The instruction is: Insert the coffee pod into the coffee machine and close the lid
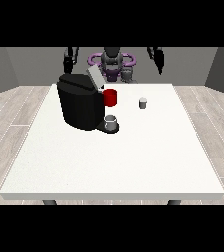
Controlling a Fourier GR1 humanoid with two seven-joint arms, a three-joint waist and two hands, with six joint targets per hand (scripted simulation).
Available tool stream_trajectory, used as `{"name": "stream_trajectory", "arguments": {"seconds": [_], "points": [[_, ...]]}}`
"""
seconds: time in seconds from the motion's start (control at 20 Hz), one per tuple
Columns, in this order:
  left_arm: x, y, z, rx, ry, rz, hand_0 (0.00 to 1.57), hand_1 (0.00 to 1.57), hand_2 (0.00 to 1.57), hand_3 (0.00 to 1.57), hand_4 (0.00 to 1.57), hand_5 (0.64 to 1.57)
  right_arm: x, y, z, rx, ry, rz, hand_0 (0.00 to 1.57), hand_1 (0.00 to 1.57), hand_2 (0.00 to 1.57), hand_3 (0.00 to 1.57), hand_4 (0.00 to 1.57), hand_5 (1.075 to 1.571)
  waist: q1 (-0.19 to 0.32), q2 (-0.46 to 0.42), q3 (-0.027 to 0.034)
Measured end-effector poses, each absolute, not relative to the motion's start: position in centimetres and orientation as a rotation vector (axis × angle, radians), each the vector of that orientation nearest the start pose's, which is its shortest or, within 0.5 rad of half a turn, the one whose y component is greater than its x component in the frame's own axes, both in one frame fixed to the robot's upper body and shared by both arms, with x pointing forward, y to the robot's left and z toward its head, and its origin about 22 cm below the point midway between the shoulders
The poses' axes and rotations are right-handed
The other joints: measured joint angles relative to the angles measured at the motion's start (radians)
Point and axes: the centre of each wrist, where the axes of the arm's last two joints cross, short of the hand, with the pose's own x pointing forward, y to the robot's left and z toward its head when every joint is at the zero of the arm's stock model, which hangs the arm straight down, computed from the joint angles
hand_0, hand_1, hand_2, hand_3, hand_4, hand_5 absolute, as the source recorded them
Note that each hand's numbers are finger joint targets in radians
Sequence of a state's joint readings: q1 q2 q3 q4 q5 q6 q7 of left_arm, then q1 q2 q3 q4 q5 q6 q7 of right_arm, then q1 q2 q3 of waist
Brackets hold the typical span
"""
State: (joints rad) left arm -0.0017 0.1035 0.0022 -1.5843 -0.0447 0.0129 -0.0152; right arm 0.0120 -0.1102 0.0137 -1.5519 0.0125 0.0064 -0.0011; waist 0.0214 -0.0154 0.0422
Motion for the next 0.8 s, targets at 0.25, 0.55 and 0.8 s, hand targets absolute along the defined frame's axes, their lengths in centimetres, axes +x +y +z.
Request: {"name": "stream_trajectory", "arguments": {"seconds": [0.25, 0.55, 0.8], "points": [[23.7, 25.1, 0.9, 0.131, -1.611, -0.265, 0.00, 0.00, 0.00, 0.00, 0.00, 1.571, 24.1, -25.7, -0.5, -0.077, -1.527, 0.054, 0.00, 0.00, 0.00, 0.00, 0.00, 1.571, -0.002, -0.011, -0.0300], [23.9, 25.6, 1.0, 0.160, -1.635, -0.506, 0.00, 0.00, 0.00, 0.00, 0.00, 1.571, 24.6, -25.3, -0.8, -0.239, -1.563, 0.044, 0.00, 0.00, 0.00, 0.00, 0.00, 1.571, -0.021, 0.013, -0.0396], [26.5, 28.4, 2.6, 0.261, -1.574, -0.611, 0.00, 0.00, 0.00, 0.00, 0.00, 1.571, 25.4, -24.6, 0.5, -0.269, -1.602, 0.082, 0.00, 0.00, 0.00, 0.00, 0.00, 1.571, -0.080, 0.051, -0.0414]]}}
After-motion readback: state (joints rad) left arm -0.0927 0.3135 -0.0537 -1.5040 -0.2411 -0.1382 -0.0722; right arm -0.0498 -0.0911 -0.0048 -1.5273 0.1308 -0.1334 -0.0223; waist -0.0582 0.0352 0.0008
